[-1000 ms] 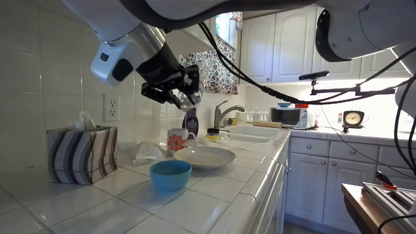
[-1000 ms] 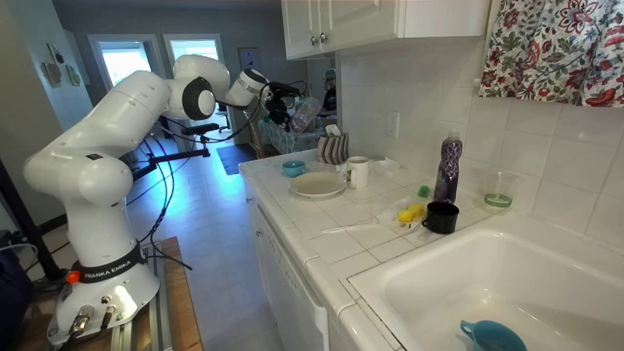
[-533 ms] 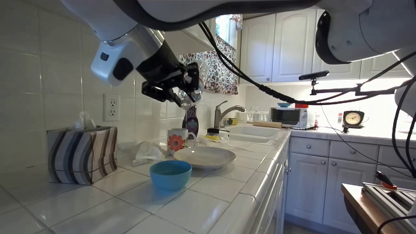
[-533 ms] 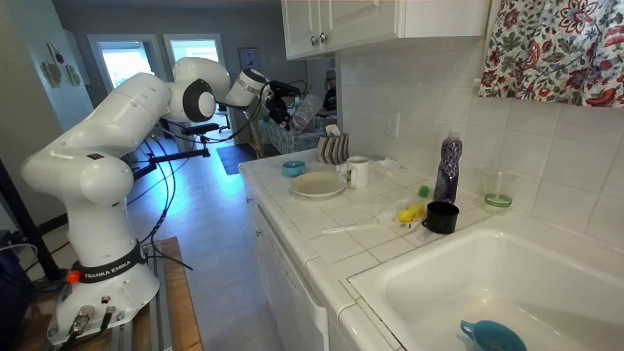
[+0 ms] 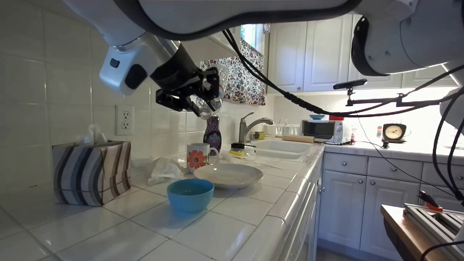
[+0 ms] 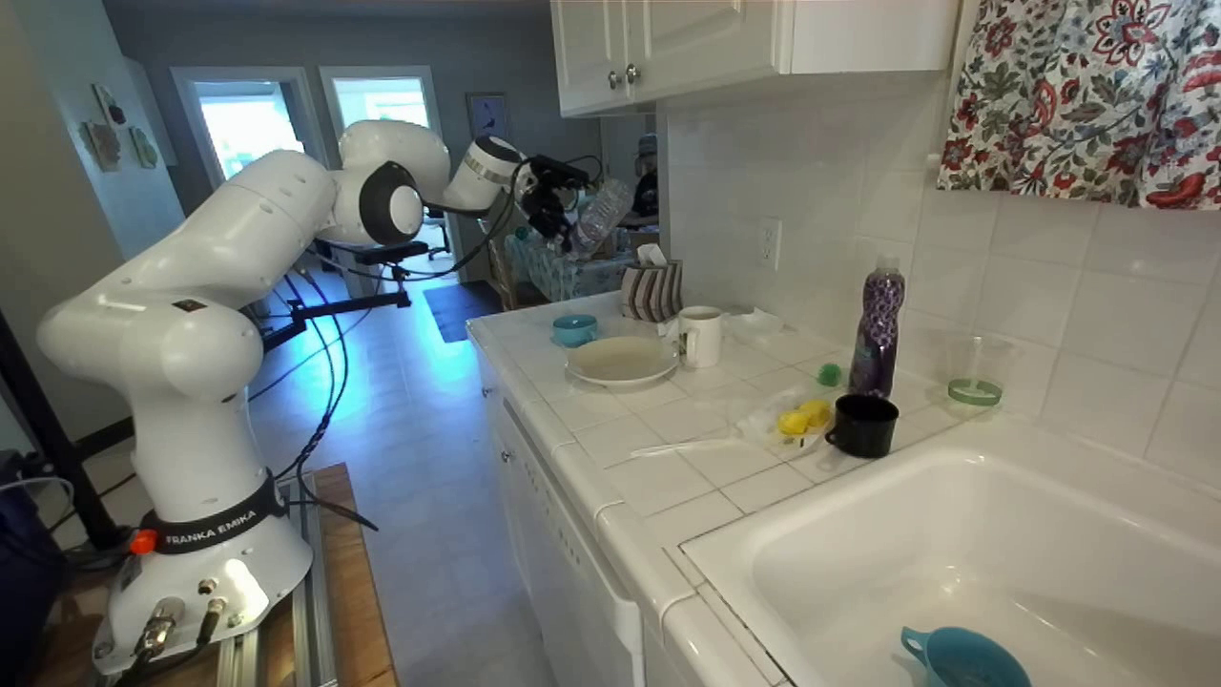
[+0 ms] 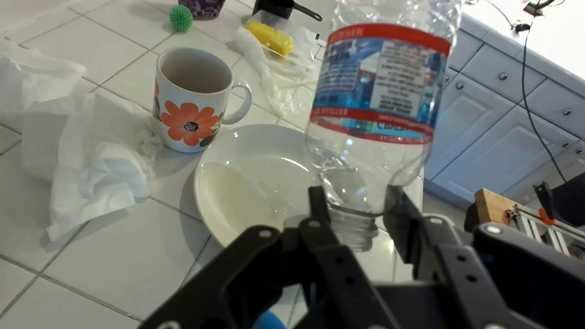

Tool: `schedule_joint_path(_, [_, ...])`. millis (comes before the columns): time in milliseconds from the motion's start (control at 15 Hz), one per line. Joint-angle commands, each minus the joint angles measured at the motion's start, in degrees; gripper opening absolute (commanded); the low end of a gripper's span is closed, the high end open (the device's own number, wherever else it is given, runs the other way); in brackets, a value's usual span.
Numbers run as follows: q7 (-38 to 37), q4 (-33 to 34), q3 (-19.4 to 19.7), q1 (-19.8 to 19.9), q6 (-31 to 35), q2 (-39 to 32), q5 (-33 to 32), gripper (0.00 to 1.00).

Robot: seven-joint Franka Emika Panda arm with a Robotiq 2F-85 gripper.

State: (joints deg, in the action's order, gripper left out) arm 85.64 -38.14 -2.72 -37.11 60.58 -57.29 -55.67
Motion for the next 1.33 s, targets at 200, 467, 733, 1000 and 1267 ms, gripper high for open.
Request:
schedule_joint_path(200, [4.12, 6.00, 2.47, -1.50, -0.44, -3.70, -1.86, 0.11])
schedule_joint_path(467, [5.20, 6.94, 3.45, -1.74, -0.12, -4.35, -1.76, 0.11])
schedule_joint_path(733, [3.84, 5.10, 4.43, -1.86, 1.27, -3.17, -0.92, 0.11])
schedule_joint_path(1000, [-1.55, 7.12, 4.95, -1.77, 4.51, -3.53, -0.21, 0.11])
schedule_joint_path(1267, [-5.90, 8.49, 4.89, -1.80, 7.44, -4.01, 0.67, 0.11])
